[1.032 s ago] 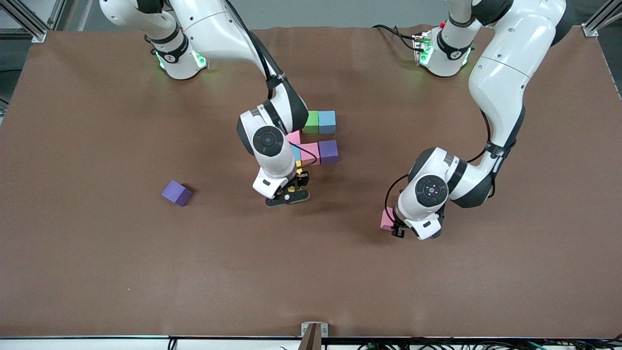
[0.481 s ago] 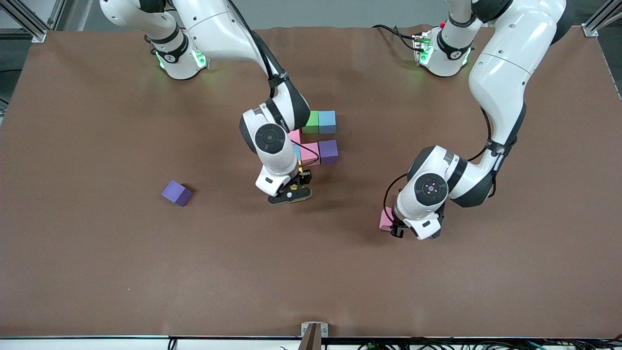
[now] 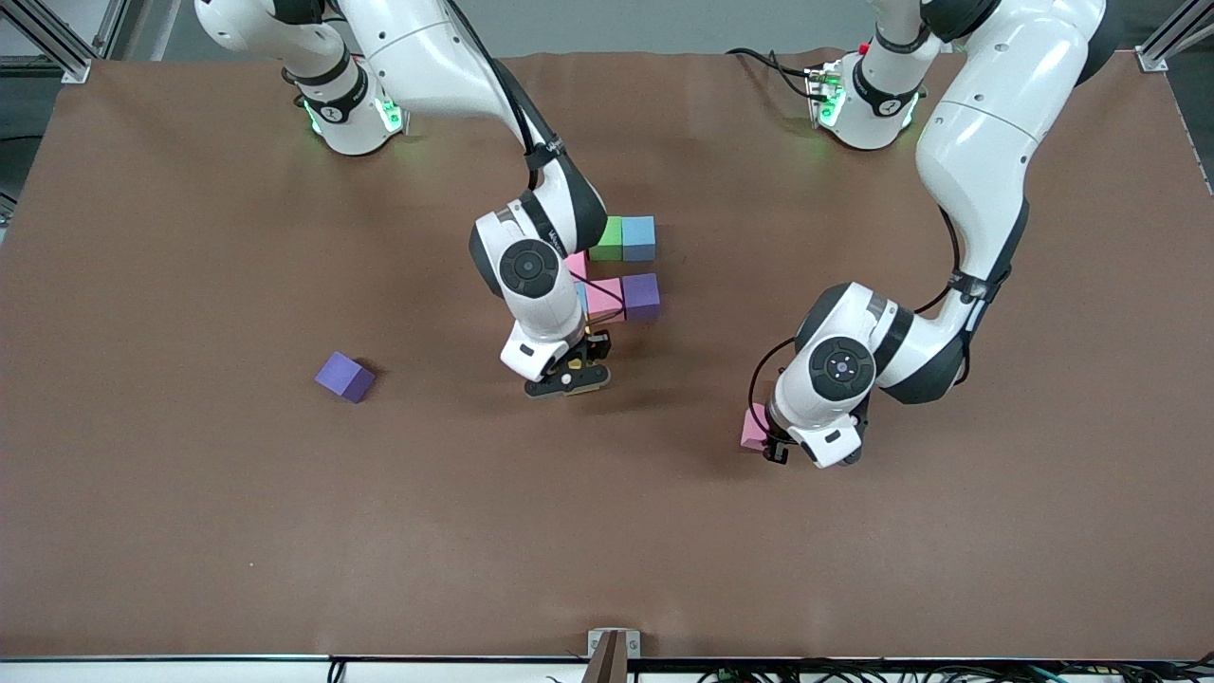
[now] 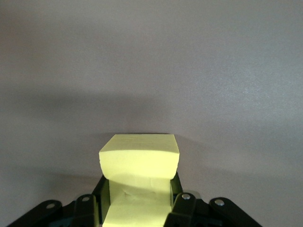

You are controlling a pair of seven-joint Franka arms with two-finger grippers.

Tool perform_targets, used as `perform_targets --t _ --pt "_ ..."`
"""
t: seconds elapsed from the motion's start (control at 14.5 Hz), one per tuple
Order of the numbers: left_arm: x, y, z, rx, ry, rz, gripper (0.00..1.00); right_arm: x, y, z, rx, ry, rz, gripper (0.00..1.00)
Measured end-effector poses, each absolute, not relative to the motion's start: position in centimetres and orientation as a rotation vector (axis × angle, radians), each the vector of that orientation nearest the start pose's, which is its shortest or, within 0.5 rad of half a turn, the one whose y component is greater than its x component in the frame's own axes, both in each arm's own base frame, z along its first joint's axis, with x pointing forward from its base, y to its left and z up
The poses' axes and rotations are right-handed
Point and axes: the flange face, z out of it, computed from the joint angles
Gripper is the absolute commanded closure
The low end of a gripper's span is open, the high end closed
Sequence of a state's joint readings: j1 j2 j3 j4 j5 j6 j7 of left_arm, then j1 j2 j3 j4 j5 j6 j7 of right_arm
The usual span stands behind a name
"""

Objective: Arrange 11 blocks into digit 3

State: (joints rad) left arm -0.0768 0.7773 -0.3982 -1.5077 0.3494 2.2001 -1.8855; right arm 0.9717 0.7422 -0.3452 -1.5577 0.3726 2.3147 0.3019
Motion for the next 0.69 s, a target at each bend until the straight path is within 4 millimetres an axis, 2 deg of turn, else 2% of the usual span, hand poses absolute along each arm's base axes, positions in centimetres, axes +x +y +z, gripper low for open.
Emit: perform_targets --t 0.69 --pt "65.35 -27.41 22.79 -2.477 -1.907 0.039 0.71 54.6 45.13 23.13 -3.054 -0.245 -0.052 0.96"
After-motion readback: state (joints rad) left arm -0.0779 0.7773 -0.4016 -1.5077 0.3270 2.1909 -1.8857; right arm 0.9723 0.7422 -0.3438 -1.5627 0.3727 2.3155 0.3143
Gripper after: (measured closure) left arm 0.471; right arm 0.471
